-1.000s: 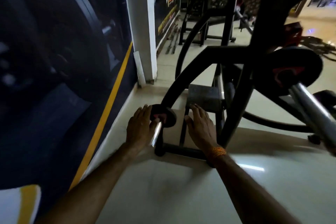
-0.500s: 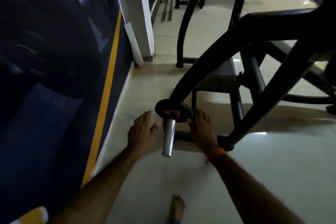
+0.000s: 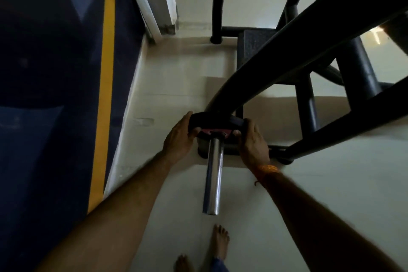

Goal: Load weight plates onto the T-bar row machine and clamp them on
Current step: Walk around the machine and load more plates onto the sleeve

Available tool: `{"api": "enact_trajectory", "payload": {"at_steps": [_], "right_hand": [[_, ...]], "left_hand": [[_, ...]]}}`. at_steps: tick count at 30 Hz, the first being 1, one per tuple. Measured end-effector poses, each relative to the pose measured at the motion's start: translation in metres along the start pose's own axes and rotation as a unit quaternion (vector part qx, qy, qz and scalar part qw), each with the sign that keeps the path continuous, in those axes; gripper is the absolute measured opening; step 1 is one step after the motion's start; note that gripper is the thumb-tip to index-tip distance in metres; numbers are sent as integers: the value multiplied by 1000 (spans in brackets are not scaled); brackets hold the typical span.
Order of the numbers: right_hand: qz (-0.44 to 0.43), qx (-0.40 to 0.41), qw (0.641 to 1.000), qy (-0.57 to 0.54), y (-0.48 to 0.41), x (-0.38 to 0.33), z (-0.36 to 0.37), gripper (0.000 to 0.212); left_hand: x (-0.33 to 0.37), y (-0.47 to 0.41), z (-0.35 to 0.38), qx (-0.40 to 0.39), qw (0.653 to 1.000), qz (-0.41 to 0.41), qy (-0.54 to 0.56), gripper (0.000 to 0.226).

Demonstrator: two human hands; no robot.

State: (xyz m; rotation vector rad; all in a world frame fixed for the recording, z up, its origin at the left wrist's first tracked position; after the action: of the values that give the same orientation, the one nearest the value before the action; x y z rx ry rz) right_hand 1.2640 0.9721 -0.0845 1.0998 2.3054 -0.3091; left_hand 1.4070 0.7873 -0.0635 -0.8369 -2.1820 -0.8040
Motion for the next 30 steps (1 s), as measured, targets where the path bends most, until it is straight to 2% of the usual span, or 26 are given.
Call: {"api": "enact_trajectory", "payload": {"at_steps": [3, 8, 12, 15, 19, 24, 26, 30], "right_hand": [[-2, 14, 999, -31, -7, 7, 10, 26], [-7, 1, 999, -49, -10, 14, 7, 20], [-9, -6, 998, -66, 14, 16, 6, 17], [22, -29, 994, -103, 48, 20, 9, 14], [33, -39, 990, -129, 96, 26, 13, 20], [-36, -27, 996, -83, 159, 20, 11, 20], [-53, -35, 995, -78, 191, 17, 8, 12], [6, -65, 996, -65, 274, 3, -1, 12]], "left_hand": [[-14, -14, 7, 19, 1000, 0, 24, 58], [-21, -16, 13, 24, 999, -3, 20, 69], [-36, 1, 21, 36, 999, 4, 22, 29], [-39, 31, 22, 43, 998, 38, 16, 22], [-41, 81, 27, 46, 997, 43, 34, 35], [-57, 153, 37, 44, 996, 4, 73, 63], [-66, 188, 42, 52, 996, -10, 72, 64], [-80, 271, 51, 68, 995, -24, 67, 55]]}}
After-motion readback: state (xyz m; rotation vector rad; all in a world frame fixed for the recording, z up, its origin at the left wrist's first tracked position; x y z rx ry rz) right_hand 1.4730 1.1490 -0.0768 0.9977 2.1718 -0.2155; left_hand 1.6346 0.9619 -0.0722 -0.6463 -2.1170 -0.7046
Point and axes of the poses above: each hand's wrist, its own y-axis away from the middle knuckle, its own z-axis out of the palm, x = y × z, the point moved 1 cm from there along -y, towards the middle knuckle, and after that the axes turned 7 degrees about y, right-handed, at the moved point
